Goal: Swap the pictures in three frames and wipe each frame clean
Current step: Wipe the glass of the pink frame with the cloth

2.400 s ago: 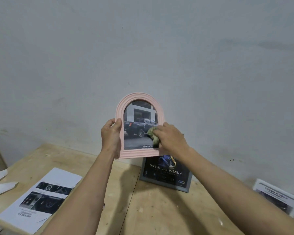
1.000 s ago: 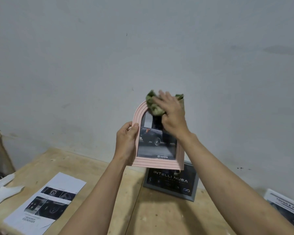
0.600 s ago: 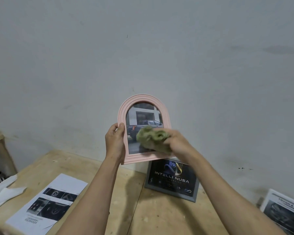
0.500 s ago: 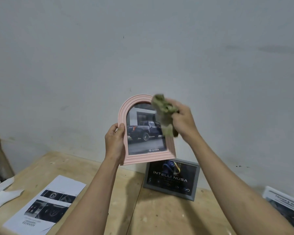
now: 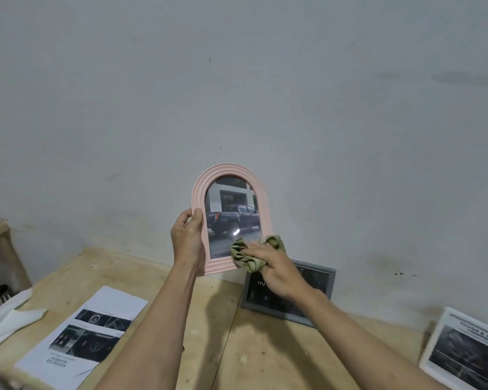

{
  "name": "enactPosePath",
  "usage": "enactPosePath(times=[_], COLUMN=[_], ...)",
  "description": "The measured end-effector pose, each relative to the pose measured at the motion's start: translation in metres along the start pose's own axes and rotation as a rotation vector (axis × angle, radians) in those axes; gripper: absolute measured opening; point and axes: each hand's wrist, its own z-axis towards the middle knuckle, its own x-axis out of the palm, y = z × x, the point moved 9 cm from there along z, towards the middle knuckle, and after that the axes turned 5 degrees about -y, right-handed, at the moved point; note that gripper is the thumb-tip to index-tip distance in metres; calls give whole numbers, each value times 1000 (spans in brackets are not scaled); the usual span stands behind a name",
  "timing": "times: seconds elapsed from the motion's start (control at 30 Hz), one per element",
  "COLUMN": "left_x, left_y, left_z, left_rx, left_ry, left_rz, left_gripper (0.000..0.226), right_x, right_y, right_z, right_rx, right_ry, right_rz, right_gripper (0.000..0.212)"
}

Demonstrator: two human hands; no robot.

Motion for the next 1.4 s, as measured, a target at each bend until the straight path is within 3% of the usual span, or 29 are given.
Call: enactPosePath(times=[0.13, 0.23, 0.27, 0.37, 0.43, 0.53, 0.6, 0.7, 0.83, 0.97, 1.1, 1.3, 1.4], left_x=[5, -1, -3, 3, 11, 17, 15, 2, -28, -66, -108, -174, -206], left_y=[2, 2, 2, -2, -3, -9, -12, -12, 5, 42, 83, 131, 151], left_z=[-2, 3, 4, -1, -6, -2, 7, 22, 38, 48, 58, 72, 87], left_rx=[16, 13, 2, 12, 4, -25, -44, -25, -30, -133, -253, -383, -425], left_ry=[-4, 22, 43, 126, 176, 206, 204, 139, 37, -44, -18, -80, -129], left_rz=[70, 112, 88, 111, 121, 72, 34, -1, 39, 55, 108, 212, 285], left_gripper=[19, 18, 18, 20, 21, 18, 17, 18, 18, 18, 17, 19, 17], right_x=[28, 20, 0, -88, -115, -82, -36, 23, 79, 101, 135, 193, 211], right_y=[47, 73, 81, 113, 134, 134, 107, 72, 35, 26, 7, -58, -81], right_z=[-2, 7, 21, 67, 89, 105, 91, 52, 30, 36, 45, 53, 68], right_rx=[35, 121, 124, -96, -264, -394, -377, -302, -116, 166, 430, 819, 910], right_ry=[51, 141, 64, -372, -501, -312, -177, -91, 80, 159, 234, 33, -60], right_rz=[159, 422, 463, 304, 115, -321, -362, -106, 52, 365, 564, 860, 977], right_gripper=[46, 47, 49, 67, 72, 78, 78, 75, 74, 64, 54, 44, 36])
